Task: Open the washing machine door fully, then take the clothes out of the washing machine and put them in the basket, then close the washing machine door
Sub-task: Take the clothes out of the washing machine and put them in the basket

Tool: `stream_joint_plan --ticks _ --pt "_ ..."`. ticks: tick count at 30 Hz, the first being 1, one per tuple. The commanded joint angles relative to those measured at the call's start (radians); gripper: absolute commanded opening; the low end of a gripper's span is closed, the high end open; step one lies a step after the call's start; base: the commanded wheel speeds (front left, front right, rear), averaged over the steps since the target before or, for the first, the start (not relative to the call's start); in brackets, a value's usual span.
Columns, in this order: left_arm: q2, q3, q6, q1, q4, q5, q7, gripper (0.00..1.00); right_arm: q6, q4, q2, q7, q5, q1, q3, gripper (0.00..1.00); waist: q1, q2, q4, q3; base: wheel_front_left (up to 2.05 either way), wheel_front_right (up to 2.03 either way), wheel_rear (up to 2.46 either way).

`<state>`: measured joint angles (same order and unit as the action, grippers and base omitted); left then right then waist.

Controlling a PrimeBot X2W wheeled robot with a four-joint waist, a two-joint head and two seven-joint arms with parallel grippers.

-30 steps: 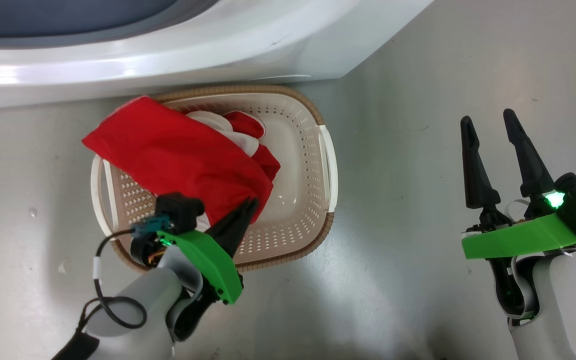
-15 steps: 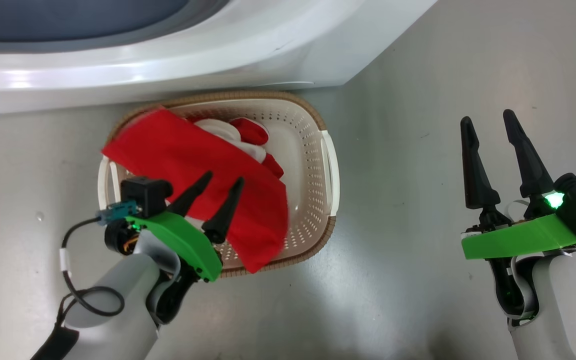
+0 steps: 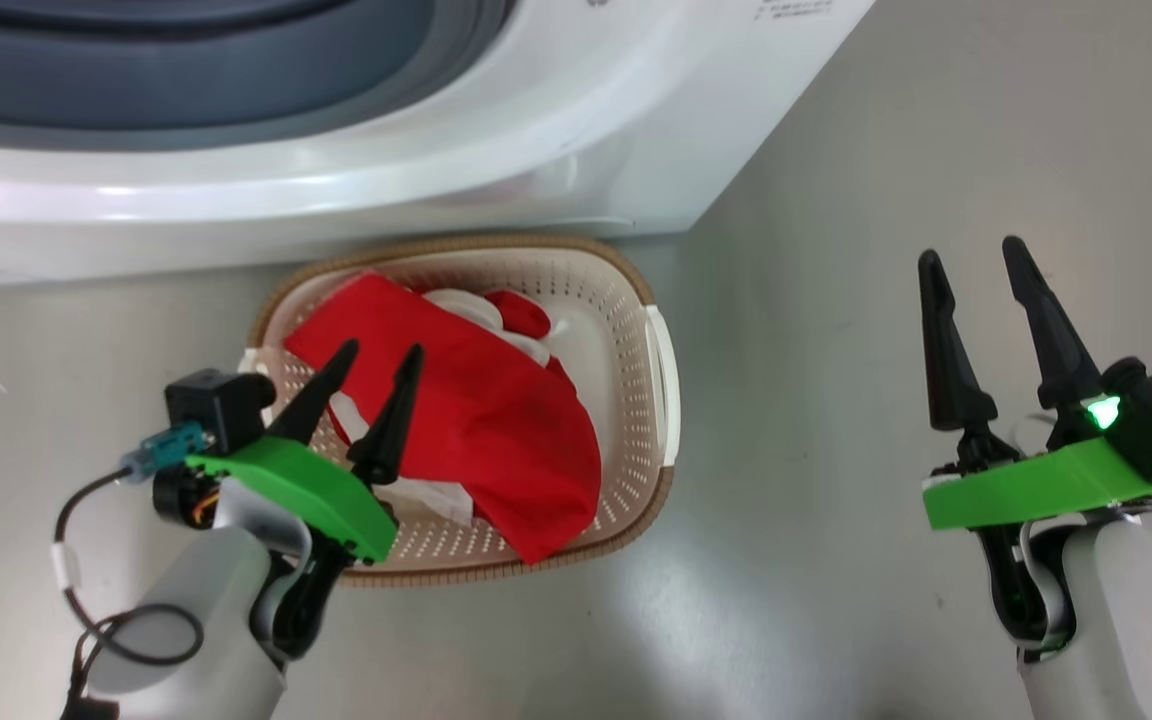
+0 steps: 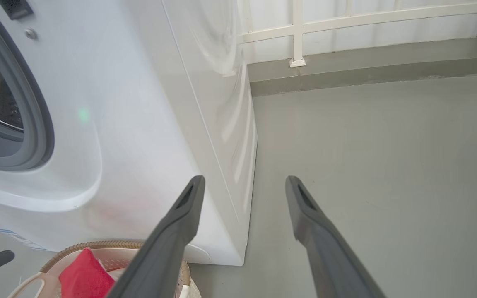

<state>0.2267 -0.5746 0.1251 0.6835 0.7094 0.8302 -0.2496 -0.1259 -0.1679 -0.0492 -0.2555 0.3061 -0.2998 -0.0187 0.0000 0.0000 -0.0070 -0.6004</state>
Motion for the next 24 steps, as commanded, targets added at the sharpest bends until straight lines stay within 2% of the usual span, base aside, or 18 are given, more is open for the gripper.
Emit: stream_joint_plan --ticks 1,5,14,24 --pt "0.026 0.054 0.006 -0.037 -0.026 -0.021 -0.012 1.0 -0.005 0.016 -0.001 -0.006 -0.007 0.039 0.017 1.0 0.0 0.0 0.007 0.043 0.0 0.0 0.0" --pt "0.022 0.103 0.006 -0.064 -0.045 -0.07 -0.012 1.0 -0.005 0.012 -0.001 -0.006 -0.013 0.053 0.012 1.0 0.0 0.0 0.012 0.075 0.0 0.0 0.0" --pt "-0.005 0.277 0.006 -0.149 -0.118 -0.231 -0.012 1.0 -0.005 -0.005 -0.001 -0.006 -0.025 0.101 0.001 1.0 0.0 0.0 0.029 0.179 0.0 0.0 0.0" --pt "-0.031 0.416 0.006 -0.27 -0.25 -0.373 -0.012 1.0 -0.005 -0.014 -0.001 -0.006 -0.029 0.169 -0.022 1.0 0.0 0.0 0.042 0.292 0.0 0.0 0.0"
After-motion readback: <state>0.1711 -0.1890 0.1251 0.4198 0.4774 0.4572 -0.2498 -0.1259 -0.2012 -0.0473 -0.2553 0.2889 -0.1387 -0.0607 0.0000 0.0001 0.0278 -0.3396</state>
